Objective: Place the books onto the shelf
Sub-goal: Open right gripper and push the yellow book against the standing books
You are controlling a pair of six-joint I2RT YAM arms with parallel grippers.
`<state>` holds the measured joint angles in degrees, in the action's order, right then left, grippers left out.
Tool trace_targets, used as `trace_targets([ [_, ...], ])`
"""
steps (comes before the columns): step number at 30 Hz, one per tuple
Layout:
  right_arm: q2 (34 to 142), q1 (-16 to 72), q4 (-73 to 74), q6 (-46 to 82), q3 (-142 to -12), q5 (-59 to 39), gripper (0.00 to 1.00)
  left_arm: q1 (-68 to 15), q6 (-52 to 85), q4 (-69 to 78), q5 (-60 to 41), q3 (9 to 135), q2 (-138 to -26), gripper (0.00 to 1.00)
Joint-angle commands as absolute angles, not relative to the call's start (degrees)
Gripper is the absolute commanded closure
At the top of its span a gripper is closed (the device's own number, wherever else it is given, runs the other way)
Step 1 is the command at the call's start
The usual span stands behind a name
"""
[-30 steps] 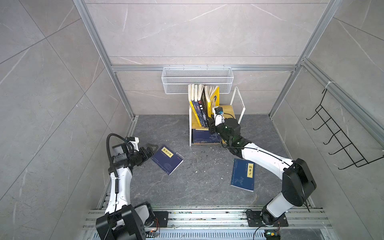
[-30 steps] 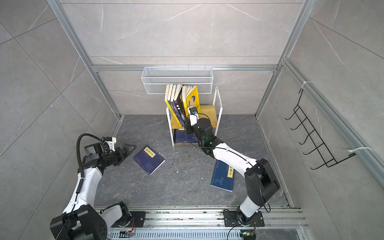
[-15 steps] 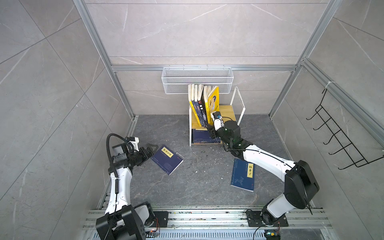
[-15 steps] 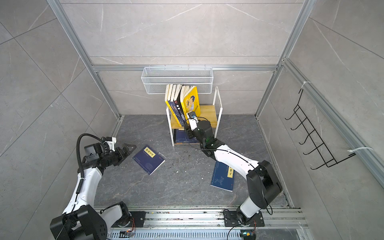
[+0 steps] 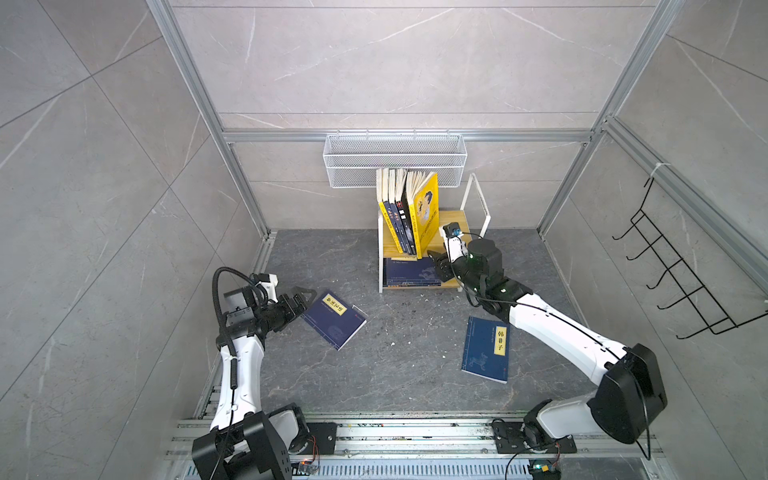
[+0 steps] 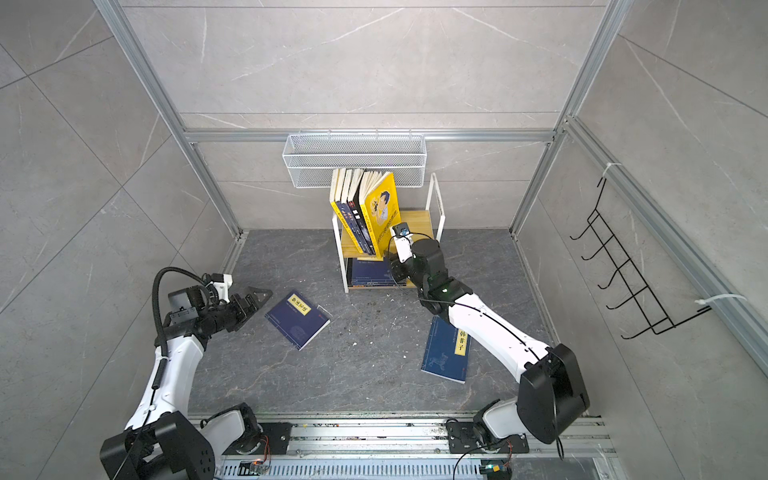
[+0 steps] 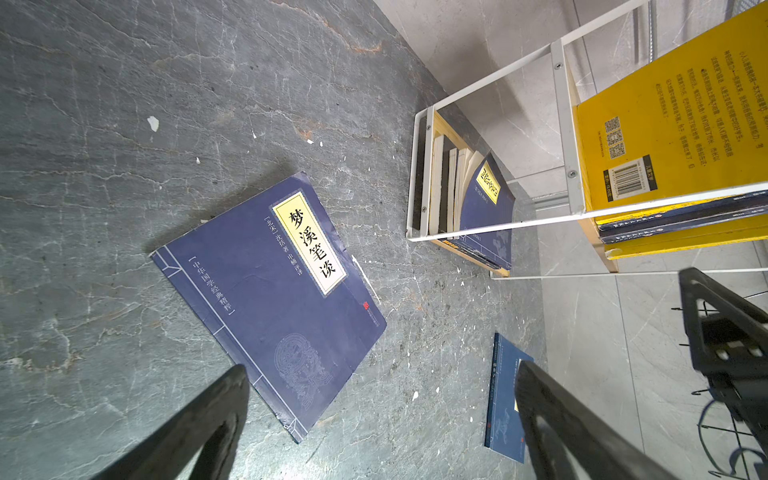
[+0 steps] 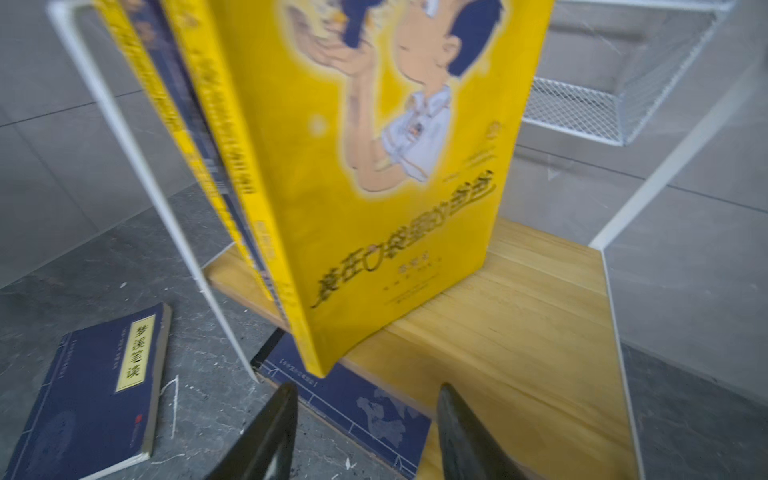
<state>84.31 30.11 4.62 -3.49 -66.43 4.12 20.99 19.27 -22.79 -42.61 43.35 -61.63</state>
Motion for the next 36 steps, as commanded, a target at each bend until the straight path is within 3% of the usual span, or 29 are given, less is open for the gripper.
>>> trace_targets([
  [1, 90.6, 28.9, -1.0, -0.7, -73.1, 8.7, 0.49, 21.2, 18.8, -23.0, -44.7, 45.1, -61.3, 0.00],
  [9, 104.8, 27.4, -4.2, 2.7, -86.0, 9.9, 0.51, 21.0, 18.7, -23.8, -44.8, 45.8, -61.3, 0.00],
  [19, 110.4, 27.3, -0.6, 3.2, -88.5, 6.8, 0.49, 21.1, 18.1, -23.4, -44.6, 45.1, -61.1, 0.00],
  [29, 111.1, 27.4, -0.7, 0.9, -90.2, 5.8, 0.47, 21.5, 18.4, -23.5, -44.5, 45.3, -61.5, 0.00],
  [36, 104.5, 26.4, -3.1, -5.8, -86.9, 3.2, 0.41, 21.5, 18.4, -24.0, -44.7, 45.6, -61.3, 0.00],
])
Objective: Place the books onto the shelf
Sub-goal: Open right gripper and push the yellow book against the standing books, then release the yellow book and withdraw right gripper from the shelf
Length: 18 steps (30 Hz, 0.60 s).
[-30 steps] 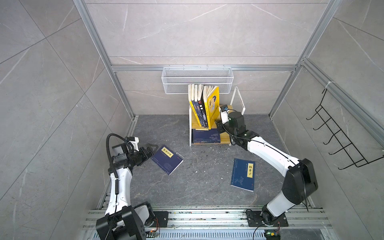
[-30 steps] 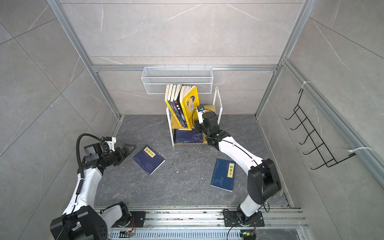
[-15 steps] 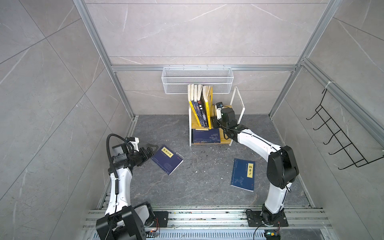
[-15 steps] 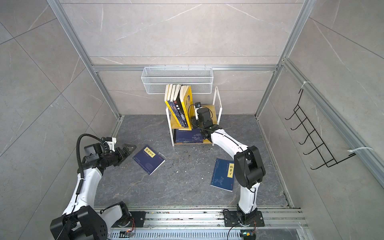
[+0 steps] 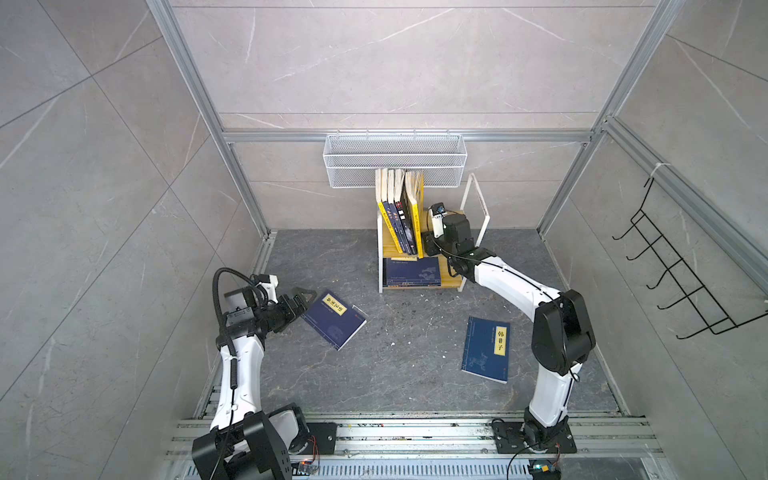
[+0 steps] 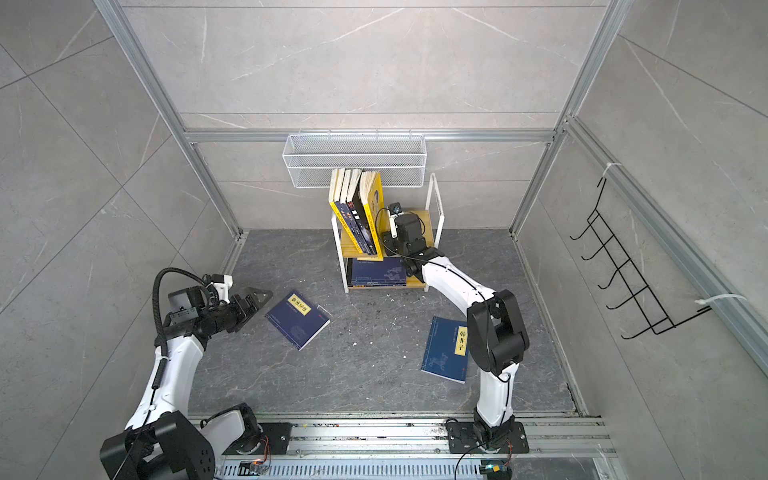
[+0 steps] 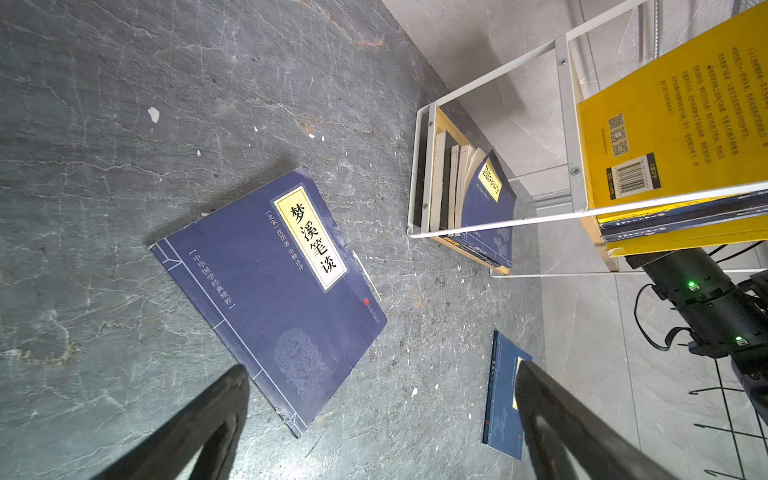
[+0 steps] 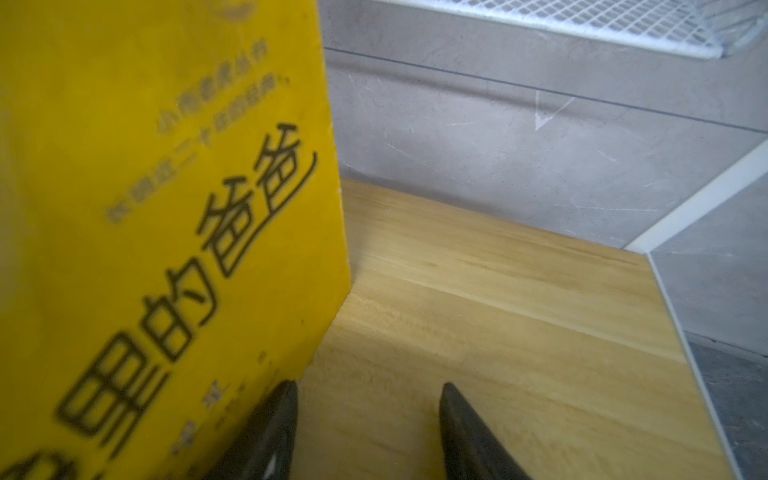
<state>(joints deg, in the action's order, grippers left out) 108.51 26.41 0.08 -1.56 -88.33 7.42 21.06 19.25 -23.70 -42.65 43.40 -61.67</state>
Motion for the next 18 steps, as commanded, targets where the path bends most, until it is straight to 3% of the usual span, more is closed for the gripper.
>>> trace_targets([
  [1, 103.0, 25.9, -4.3, -7.5, -86.5, 1.0, 0.39, 21.5, 18.5, -24.1, -44.7, 45.6, -61.2, 0.00],
  [10, 94.7, 21.9, -12.9, -17.2, -88.6, -20.1, 0.29, 21.5, 19.1, -22.7, -45.1, 44.5, -60.4, 0.00],
  [14, 96.7, 20.8, -19.8, -20.4, -94.0, -31.5, 0.22, 21.5, 19.1, -23.6, -45.2, 45.2, -60.4, 0.00],
  [18, 98.9, 20.8, -24.4, -23.8, -97.7, -35.8, 0.19, 21.5, 19.1, -22.4, -45.4, 44.2, -59.8, 0.00],
])
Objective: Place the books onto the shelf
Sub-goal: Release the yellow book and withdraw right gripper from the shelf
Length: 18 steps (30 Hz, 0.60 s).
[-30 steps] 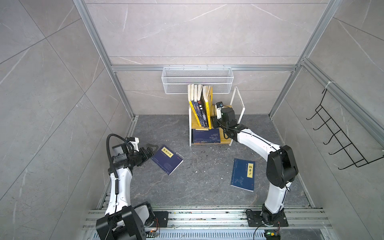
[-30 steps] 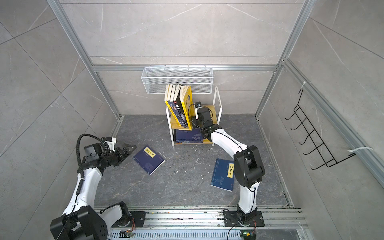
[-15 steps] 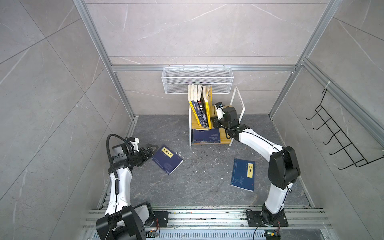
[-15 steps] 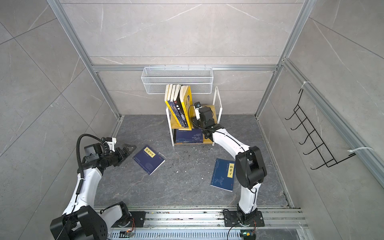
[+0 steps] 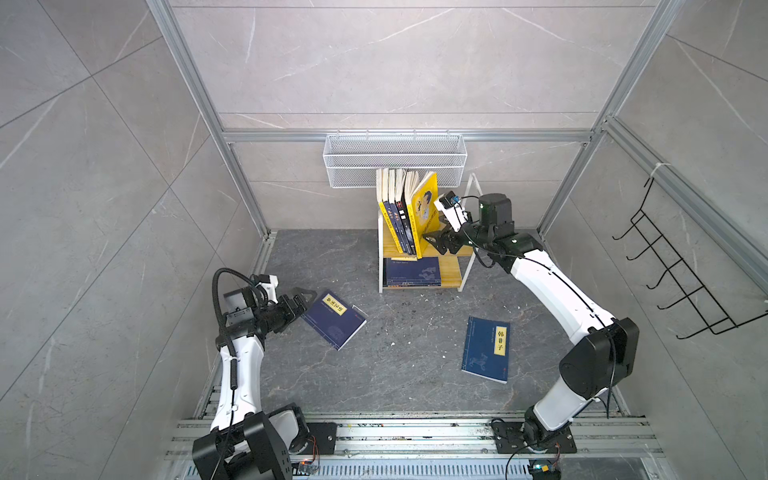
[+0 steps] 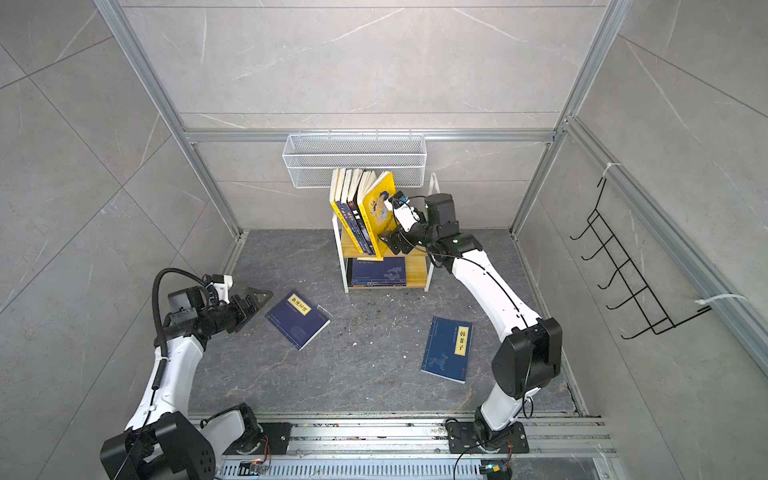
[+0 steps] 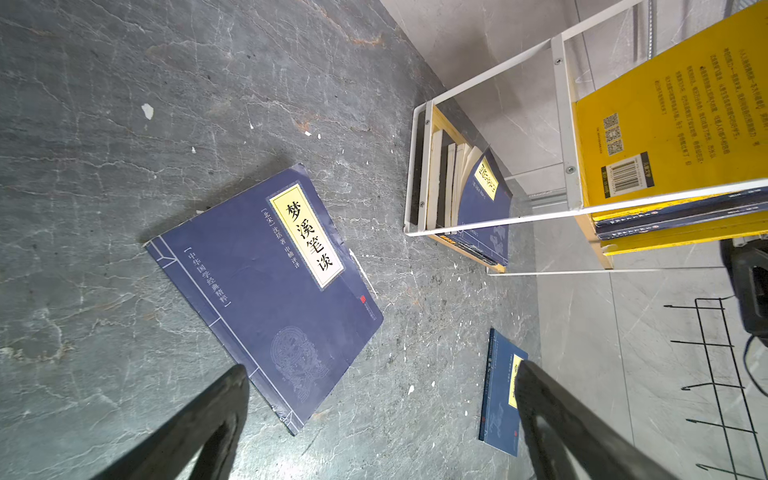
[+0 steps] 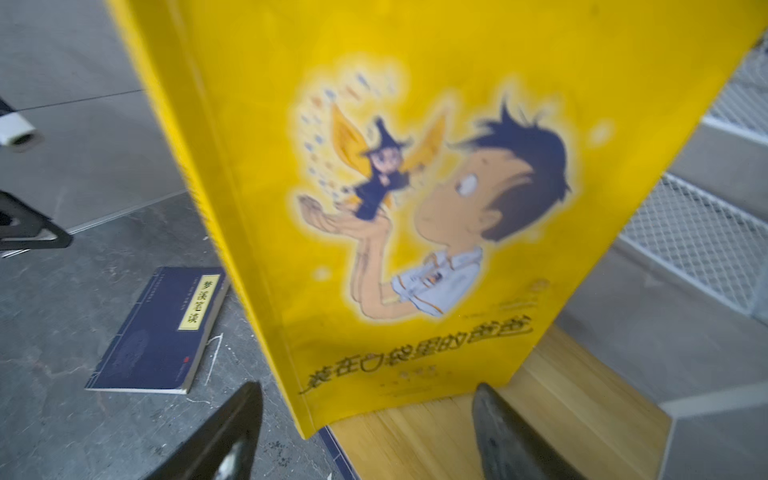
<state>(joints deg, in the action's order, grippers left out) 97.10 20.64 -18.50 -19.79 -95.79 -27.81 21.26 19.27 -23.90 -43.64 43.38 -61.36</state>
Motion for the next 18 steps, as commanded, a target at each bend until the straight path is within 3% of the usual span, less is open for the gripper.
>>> trace_targets([
  [1, 99.2, 20.8, -23.6, -24.2, -97.5, -36.7, 0.18, 21.5, 19.0, -22.6, -45.4, 44.4, -59.9, 0.00],
  [8, 102.5, 20.8, -23.0, -24.3, -100.8, -39.0, 0.20, 21.6, 18.8, -23.1, -45.2, 44.6, -59.8, 0.00],
  [18, 108.7, 20.6, -25.3, -23.9, -109.7, -41.1, 0.39, 22.0, 18.7, -23.6, -45.0, 45.1, -60.3, 0.00],
])
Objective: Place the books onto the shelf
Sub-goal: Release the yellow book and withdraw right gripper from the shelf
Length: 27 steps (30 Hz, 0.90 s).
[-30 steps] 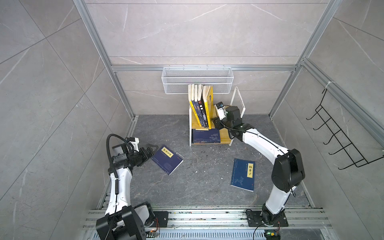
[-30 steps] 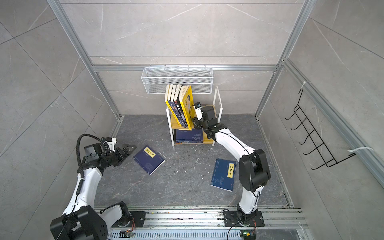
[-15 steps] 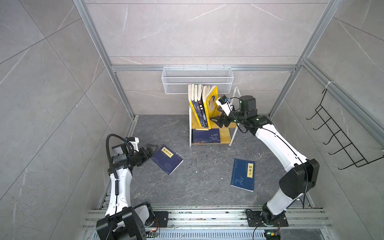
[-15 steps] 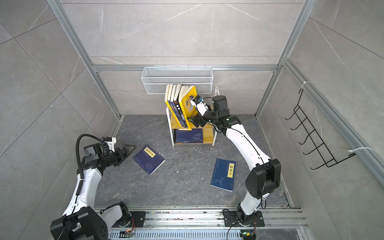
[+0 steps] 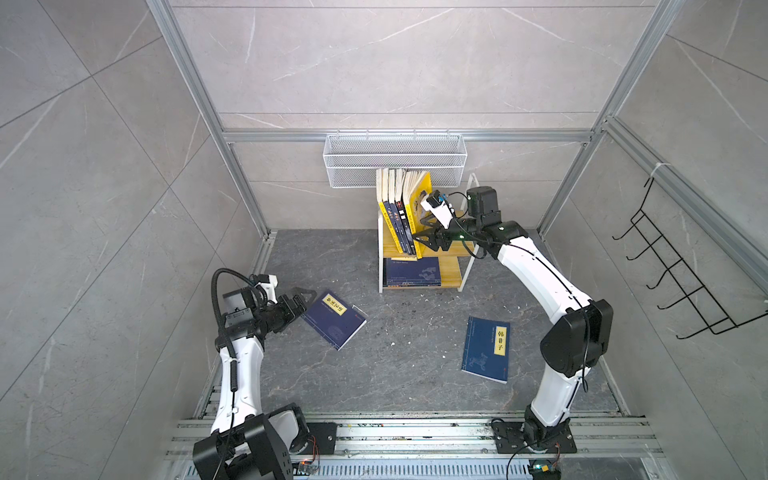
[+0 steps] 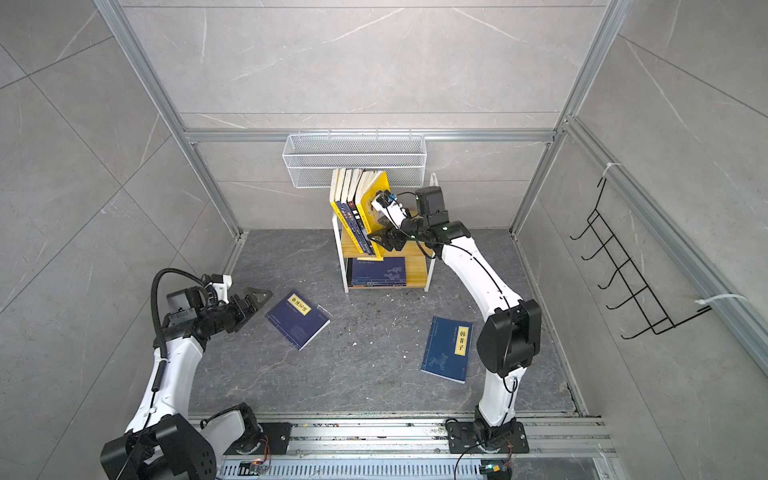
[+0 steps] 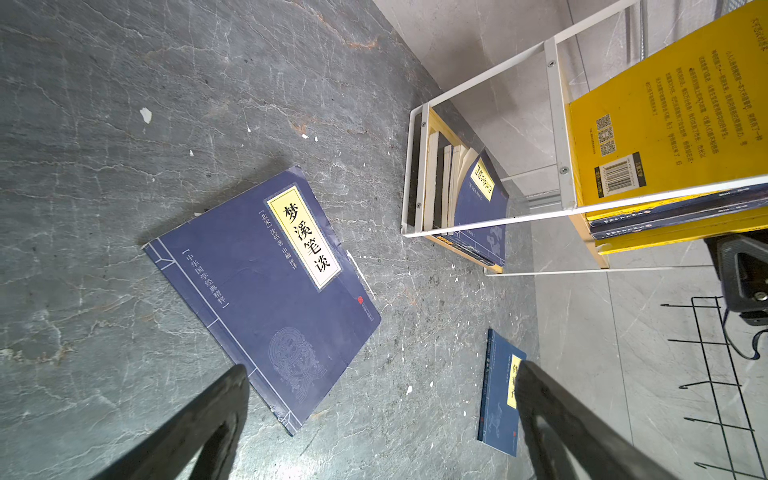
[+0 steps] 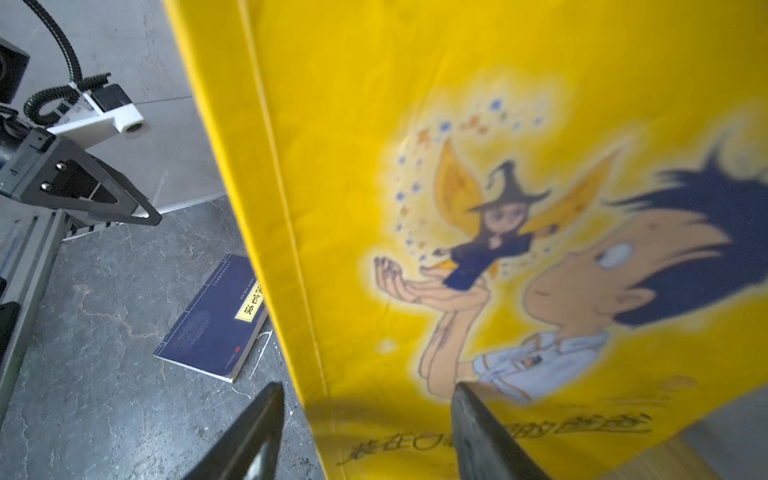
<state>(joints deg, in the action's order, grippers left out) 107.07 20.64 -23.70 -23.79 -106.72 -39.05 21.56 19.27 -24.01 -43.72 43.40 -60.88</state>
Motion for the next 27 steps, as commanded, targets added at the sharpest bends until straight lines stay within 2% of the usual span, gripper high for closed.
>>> trace_targets([
  [1, 109.1, 20.6, -25.5, -23.9, -110.3, -41.3, 0.40, 22.0, 18.9, -23.4, -45.0, 44.9, -60.2, 0.00],
  [11, 111.3, 20.5, -26.5, -23.5, -113.9, -42.7, 0.52, 22.1, 18.7, -23.1, -45.1, 44.7, -60.4, 0.00],
  [23, 110.6, 20.2, -26.6, -24.4, -112.9, -42.5, 0.57, 22.3, 19.0, -22.7, -45.0, 44.1, -60.0, 0.00],
  [27, 107.3, 20.2, -26.1, -24.3, -109.5, -42.1, 0.45, 22.3, 20.2, -22.7, -44.7, 43.9, -60.3, 0.00],
])
